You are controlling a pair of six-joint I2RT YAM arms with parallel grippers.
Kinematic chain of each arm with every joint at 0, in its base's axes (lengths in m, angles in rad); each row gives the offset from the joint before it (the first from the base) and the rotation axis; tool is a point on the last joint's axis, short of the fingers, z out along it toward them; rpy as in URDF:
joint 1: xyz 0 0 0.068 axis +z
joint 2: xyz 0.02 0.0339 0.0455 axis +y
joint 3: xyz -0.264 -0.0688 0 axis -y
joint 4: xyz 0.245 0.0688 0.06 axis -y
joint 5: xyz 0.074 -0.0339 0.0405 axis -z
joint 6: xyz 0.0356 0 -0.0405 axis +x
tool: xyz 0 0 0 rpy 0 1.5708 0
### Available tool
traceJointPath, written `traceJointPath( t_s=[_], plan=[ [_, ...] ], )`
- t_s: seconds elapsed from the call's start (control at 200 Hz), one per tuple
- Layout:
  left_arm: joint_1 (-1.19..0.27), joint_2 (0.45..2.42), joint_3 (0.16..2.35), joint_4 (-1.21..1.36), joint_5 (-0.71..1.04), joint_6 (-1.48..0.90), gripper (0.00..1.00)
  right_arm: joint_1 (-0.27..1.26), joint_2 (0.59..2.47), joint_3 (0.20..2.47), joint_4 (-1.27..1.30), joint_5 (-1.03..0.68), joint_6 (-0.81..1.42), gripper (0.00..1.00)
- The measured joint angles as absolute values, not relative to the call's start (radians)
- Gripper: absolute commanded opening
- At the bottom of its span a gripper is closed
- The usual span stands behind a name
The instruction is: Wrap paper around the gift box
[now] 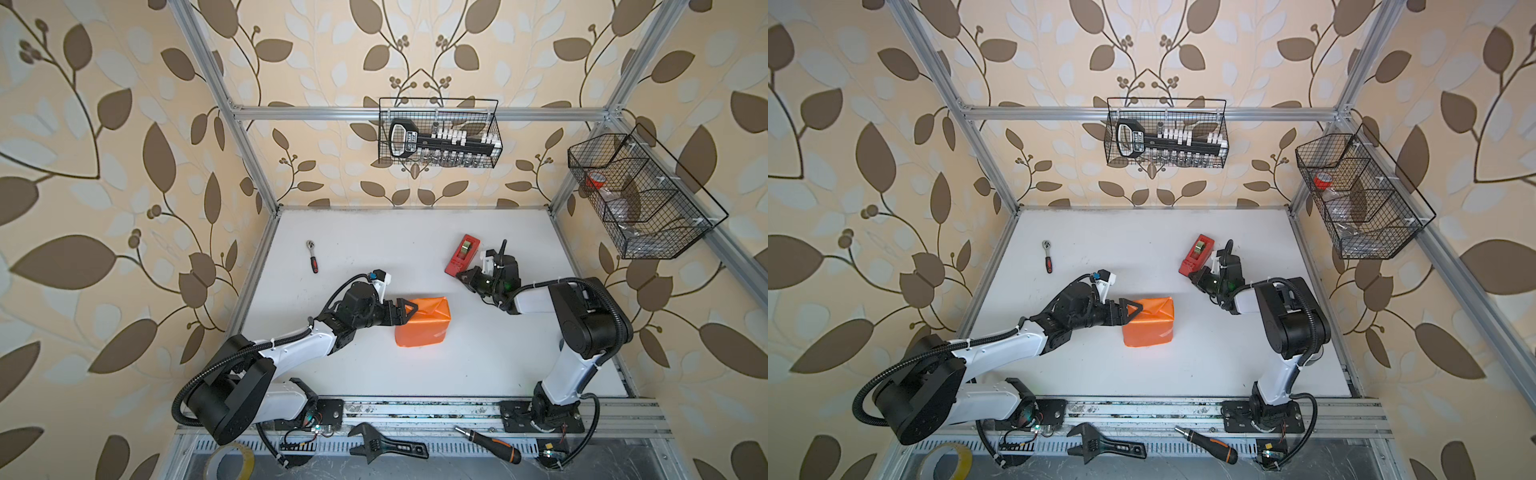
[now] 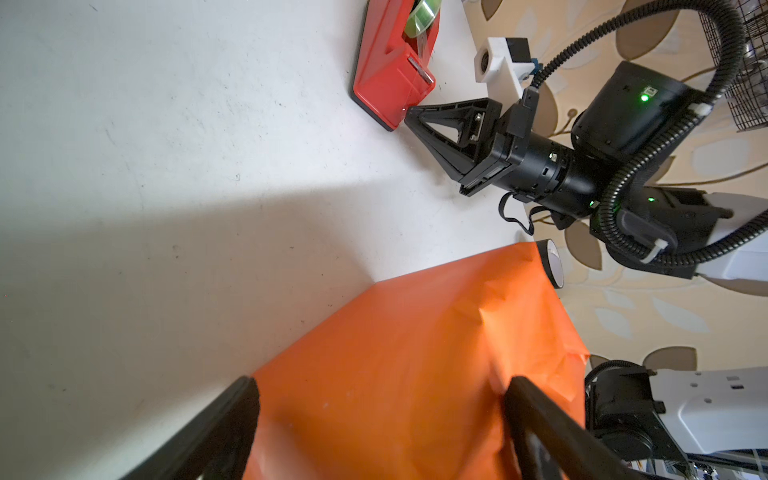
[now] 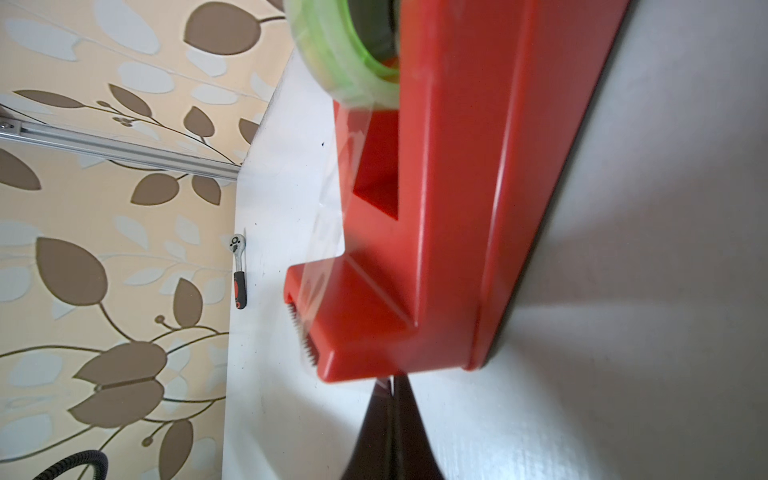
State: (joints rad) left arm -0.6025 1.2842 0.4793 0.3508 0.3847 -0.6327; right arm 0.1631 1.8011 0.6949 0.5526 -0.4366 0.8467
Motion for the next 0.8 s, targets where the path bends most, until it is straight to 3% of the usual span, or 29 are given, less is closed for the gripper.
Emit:
traceJointPath(
  t_s=[0.535, 0.665, 0.8],
  plan=[
    [-0.603, 1.292, 0.482, 0.353, 0.386, -0.630, 0.93, 0.152, 1.824, 0.700, 0.439, -0.418, 0.798, 0.00],
    [-0.603, 1.301, 0.492, 0.353, 0.388, -0.628, 0.93, 0.145, 1.720, 0.641, 0.384, -0.421, 0.791, 0.00],
    [-0.603, 1.304, 0.493, 0.353, 0.390, -0.628, 0.93, 0.144, 1.487, 0.570, 0.325, -0.435, 0.771, 0.00]
  ],
)
